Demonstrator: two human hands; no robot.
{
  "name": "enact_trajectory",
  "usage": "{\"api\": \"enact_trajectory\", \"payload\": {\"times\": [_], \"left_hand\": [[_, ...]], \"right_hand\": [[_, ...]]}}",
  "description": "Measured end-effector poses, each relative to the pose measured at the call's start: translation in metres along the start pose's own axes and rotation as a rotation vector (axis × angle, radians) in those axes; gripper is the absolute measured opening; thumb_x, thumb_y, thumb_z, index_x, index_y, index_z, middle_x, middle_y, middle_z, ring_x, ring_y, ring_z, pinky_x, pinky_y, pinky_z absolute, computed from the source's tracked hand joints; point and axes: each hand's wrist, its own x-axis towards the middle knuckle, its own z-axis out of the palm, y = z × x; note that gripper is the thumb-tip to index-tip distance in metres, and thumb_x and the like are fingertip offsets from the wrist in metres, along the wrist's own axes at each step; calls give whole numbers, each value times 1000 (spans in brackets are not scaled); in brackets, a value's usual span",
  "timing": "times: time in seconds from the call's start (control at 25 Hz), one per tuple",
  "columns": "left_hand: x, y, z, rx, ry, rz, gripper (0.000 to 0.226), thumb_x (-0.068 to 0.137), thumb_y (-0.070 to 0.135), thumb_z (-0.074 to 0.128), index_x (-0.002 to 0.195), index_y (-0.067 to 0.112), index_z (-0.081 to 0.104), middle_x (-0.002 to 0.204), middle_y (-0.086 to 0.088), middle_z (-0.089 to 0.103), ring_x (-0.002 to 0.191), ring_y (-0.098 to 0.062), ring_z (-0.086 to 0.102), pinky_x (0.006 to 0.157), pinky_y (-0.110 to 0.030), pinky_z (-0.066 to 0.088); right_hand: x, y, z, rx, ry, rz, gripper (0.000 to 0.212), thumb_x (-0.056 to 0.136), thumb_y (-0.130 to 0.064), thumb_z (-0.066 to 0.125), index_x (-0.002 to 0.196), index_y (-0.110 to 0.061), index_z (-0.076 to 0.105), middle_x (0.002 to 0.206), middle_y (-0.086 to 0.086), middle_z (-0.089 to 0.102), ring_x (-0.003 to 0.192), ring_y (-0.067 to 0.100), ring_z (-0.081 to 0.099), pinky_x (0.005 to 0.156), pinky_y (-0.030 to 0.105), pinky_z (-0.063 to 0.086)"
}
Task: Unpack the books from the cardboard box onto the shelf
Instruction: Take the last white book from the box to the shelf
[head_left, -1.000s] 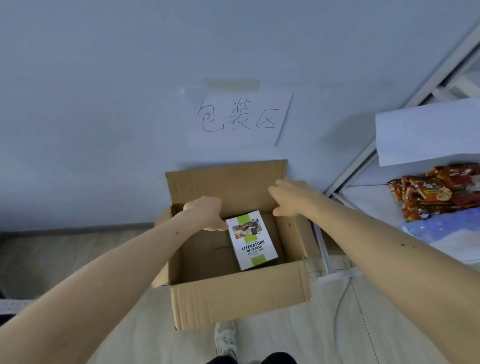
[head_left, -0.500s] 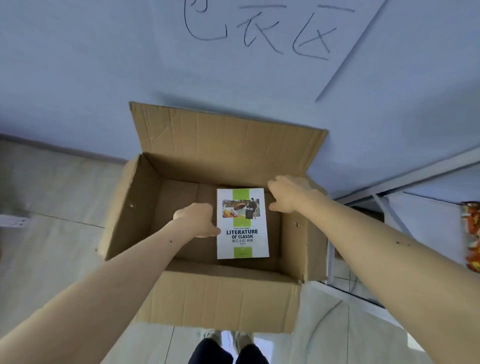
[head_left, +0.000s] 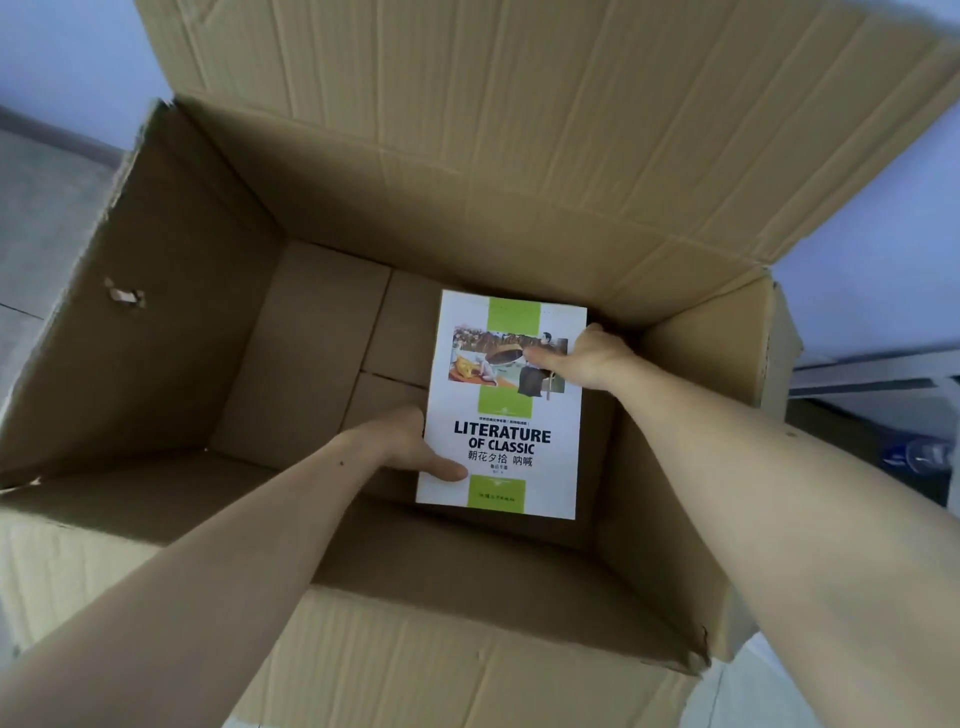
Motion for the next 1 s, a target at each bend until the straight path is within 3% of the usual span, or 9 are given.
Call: {"api": "enact_trajectory", "payload": {"times": [0.12, 0.24, 0.32, 0.4, 0.52, 0.64, 0.76, 0.88, 1.0], "left_hand": [[17, 1, 0, -203, 21, -23, 48, 69, 26, 90, 111, 22, 68, 125, 0, 70, 111, -19, 63, 102, -37, 48], [25, 3, 4, -310, 23, -86, 52, 66, 27, 92, 113, 19, 71, 122, -3, 71, 114, -23, 64, 106, -45, 47], [28, 2, 6, -398, 15, -147, 52, 68, 24, 90, 116, 13, 71, 124, -6, 70, 116, -24, 62, 109, -43, 43], [30, 2, 9, -488, 15, -184, 50, 68, 20, 91, 113, 9, 71, 125, -9, 70, 117, -25, 62, 110, -43, 42], [22, -1, 9, -487, 19, -177, 49, 65, 23, 92, 107, 13, 71, 128, -7, 68, 124, -26, 57, 114, -44, 37], [-1, 1, 3, -460, -42, -147, 56, 67, 28, 91, 117, 15, 70, 123, -6, 71, 119, -26, 62, 109, -47, 44], [-44, 9, -9, -439, -52, -122, 53, 66, 38, 90, 113, 22, 70, 112, -1, 75, 108, -23, 67, 94, -41, 54], [-99, 19, -34, -357, -38, -55, 51, 69, 48, 86, 111, 27, 69, 111, 0, 76, 108, -21, 69, 86, -35, 57], [-177, 30, -66, -264, -20, 34, 53, 66, 54, 85, 113, 33, 69, 108, 8, 77, 107, -19, 70, 85, -35, 59]], "right_hand": [[10, 3, 12, 330, -18, 49, 83, 56, -76, 75, 110, -14, 66, 109, 3, 67, 92, 20, 63, 64, 27, 45], [11, 2, 22, 623, -38, 152, 67, 51, -71, 82, 91, -19, 65, 103, 2, 69, 82, 15, 64, 61, 27, 47], [10, 1, 28, 779, -70, 216, 71, 53, -67, 84, 99, -16, 66, 106, 5, 71, 84, 18, 68, 65, 30, 53], [10, 0, 31, 886, -99, 242, 86, 52, -64, 85, 116, -11, 65, 112, 10, 70, 95, 26, 70, 84, 42, 58], [3, -4, 34, 952, -86, 240, 98, 45, -64, 86, 123, -9, 63, 119, 12, 67, 107, 30, 66, 97, 45, 52], [-15, -13, 23, 960, -67, 206, 87, 48, -62, 88, 116, -11, 67, 115, 9, 69, 106, 26, 66, 99, 42, 50], [-46, -26, -4, 966, -60, 182, 79, 47, -59, 90, 107, -12, 70, 102, 7, 73, 94, 24, 70, 89, 38, 55], [-93, -47, -43, 984, -73, 131, 68, 51, -56, 90, 99, -12, 72, 88, 6, 76, 79, 22, 73, 75, 32, 57], [-156, -77, -91, 1004, -60, 21, 68, 53, -57, 89, 101, -12, 72, 88, 7, 77, 80, 24, 74, 79, 37, 59]]}}
